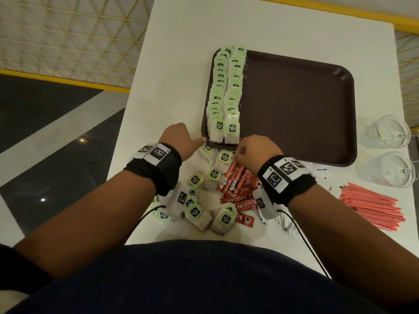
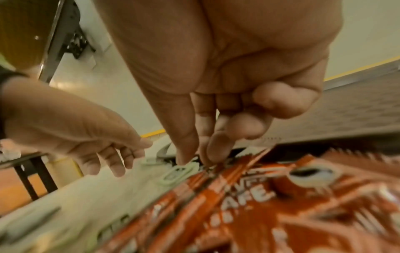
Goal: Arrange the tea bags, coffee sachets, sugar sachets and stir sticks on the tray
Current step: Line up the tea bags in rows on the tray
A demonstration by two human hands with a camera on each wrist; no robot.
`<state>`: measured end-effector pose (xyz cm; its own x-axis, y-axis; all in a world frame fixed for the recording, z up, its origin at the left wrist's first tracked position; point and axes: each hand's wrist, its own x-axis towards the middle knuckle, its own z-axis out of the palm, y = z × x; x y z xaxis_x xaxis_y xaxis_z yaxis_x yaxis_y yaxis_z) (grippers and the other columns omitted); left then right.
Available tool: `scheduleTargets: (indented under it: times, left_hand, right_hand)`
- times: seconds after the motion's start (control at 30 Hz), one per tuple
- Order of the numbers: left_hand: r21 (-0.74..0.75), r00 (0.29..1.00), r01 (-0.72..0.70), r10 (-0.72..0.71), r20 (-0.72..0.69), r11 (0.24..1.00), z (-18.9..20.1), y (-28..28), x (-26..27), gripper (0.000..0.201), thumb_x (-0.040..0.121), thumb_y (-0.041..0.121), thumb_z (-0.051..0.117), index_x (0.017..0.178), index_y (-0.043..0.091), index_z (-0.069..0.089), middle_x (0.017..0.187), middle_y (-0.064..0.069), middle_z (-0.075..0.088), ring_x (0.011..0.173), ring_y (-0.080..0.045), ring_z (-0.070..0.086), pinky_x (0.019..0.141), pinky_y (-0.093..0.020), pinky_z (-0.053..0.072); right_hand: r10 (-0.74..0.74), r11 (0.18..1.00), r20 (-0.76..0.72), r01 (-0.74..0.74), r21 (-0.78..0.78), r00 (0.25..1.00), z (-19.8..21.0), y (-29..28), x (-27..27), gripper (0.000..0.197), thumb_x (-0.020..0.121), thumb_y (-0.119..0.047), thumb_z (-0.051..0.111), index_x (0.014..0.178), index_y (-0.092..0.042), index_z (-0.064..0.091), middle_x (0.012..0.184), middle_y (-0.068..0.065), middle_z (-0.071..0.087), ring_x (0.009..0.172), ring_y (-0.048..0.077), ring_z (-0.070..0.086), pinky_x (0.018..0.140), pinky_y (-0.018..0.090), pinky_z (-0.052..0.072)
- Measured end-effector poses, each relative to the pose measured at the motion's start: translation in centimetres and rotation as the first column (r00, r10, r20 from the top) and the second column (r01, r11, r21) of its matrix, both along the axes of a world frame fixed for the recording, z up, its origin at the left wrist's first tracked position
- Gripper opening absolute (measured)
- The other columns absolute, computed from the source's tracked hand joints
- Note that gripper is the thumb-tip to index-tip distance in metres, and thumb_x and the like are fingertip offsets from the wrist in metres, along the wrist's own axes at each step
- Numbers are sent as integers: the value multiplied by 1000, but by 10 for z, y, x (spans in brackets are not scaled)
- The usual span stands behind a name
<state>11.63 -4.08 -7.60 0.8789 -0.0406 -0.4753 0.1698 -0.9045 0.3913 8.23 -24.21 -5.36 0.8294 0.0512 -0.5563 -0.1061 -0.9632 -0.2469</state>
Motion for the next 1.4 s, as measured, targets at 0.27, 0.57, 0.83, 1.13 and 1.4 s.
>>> scheduleTargets:
  times: [0.27,0.57,0.83,1.13,1.4]
  left_hand:
    - [-30,999,32,-32,-14,999,-12,-21,-12,57,74,52,78,96,3,58,100,-19,64,89,-33,63,50,-29,28]
    - [-134,998,26,-35,-60,991,-13,-3,-21,32,80,28,78,76,14,49,72,0,48,75,-22,48,63,-30,31]
    - [-202,994,58,-75,-77,978,-14,11,-27,21,81,23,77,91,16,60,77,3,53,75,-17,50,57,-27,32]
    - [-222,992,85,-104,-76,971,-8,17,-27,17,89,20,63,78,11,52,77,-2,54,76,-23,50,55,-28,31]
    - [-398,999,-36,21,-43,917,-3,24,-22,9,93,11,56,97,3,55,90,-10,57,86,-33,65,73,-46,59]
  right_hand:
    - [30,977,16,-26,-213,999,-5,25,-17,26,91,-42,58,94,-17,63,83,-1,60,76,20,59,65,32,47]
    - [20,999,49,-18,-40,999,-3,29,-27,37,88,-40,62,121,-23,60,119,2,64,107,23,61,87,37,52]
    - [69,995,61,-64,-70,996,-4,38,-26,42,85,-44,67,116,-17,59,113,3,63,101,24,62,75,33,47]
    - [140,990,10,-140,-33,990,-8,47,-22,26,84,-38,68,101,-23,58,108,0,61,99,24,61,92,44,49]
    - [11,976,106,-34,214,994,-10,37,-15,9,84,-28,67,91,-25,64,93,-2,60,86,19,60,74,31,49]
